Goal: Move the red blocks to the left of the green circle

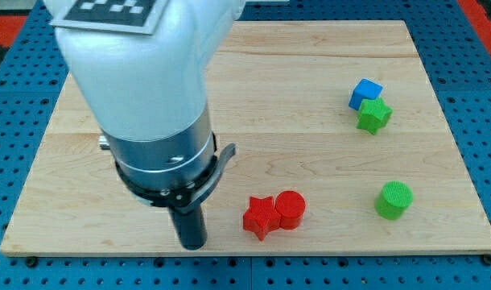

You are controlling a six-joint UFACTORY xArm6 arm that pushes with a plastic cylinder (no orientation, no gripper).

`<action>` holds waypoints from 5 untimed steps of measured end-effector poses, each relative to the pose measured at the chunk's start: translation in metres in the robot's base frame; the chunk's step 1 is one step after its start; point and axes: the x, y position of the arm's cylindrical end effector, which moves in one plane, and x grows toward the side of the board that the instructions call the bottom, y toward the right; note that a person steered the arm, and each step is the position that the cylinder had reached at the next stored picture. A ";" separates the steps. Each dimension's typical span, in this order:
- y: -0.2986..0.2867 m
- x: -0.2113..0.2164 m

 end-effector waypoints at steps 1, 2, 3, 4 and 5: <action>0.038 -0.020; 0.081 -0.036; 0.111 -0.047; 0.137 -0.058; 0.161 -0.068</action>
